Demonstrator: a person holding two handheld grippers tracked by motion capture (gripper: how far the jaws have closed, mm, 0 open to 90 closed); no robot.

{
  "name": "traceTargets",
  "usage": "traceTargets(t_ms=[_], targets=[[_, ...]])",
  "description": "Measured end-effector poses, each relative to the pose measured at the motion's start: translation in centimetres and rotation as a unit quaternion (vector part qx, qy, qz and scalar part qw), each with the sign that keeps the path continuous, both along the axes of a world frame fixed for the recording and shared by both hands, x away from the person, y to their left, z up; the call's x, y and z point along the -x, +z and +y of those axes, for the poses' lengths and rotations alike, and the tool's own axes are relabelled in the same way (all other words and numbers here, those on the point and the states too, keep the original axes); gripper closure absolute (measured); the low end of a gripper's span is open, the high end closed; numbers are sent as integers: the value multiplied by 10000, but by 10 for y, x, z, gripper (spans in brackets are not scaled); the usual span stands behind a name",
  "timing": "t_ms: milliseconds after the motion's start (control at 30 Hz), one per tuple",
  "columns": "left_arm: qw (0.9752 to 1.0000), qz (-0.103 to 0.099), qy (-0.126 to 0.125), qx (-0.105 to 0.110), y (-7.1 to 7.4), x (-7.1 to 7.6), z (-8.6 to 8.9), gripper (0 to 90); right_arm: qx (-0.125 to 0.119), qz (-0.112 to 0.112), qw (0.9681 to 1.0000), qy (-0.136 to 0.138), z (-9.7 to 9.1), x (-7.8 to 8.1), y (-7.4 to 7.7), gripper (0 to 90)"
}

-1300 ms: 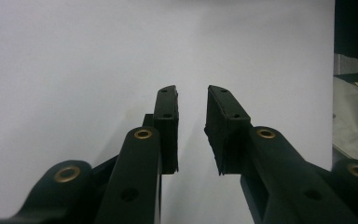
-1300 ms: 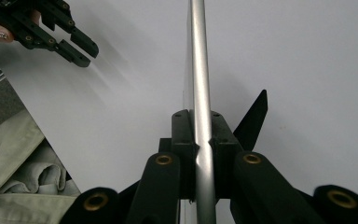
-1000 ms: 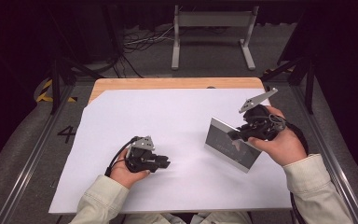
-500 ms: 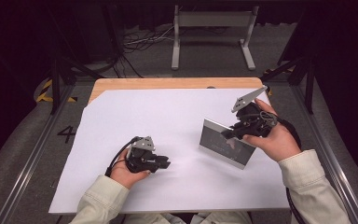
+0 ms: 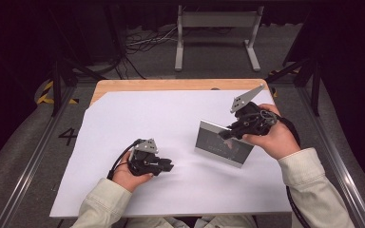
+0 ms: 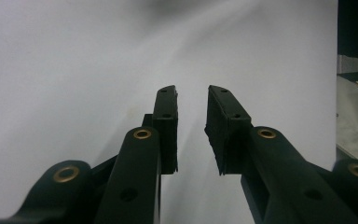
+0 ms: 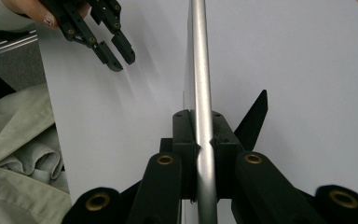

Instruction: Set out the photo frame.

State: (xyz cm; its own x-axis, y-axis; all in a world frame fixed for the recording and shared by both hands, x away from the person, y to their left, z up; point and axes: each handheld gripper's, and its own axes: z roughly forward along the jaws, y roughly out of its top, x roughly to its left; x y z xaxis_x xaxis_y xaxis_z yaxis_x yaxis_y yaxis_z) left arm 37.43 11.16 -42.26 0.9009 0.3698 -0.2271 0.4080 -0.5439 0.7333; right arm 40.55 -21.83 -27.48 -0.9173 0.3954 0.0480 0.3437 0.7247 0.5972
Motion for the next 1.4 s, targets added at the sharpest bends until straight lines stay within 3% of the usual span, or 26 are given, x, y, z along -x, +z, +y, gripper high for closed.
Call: traceTargets(t_ms=[200,367,1400], targets=[[10000,-2,-8,2,0,0,0,740,18,39,9994,333,2,-6,-3,838],[10000,6,-19,-9,0,0,0,740,191,-6,9972,727,6,-9,-5,837],[10000,63,-34,0,-1,-1,-1,733,257,429,9889,1402,4,-24,-26,837]])
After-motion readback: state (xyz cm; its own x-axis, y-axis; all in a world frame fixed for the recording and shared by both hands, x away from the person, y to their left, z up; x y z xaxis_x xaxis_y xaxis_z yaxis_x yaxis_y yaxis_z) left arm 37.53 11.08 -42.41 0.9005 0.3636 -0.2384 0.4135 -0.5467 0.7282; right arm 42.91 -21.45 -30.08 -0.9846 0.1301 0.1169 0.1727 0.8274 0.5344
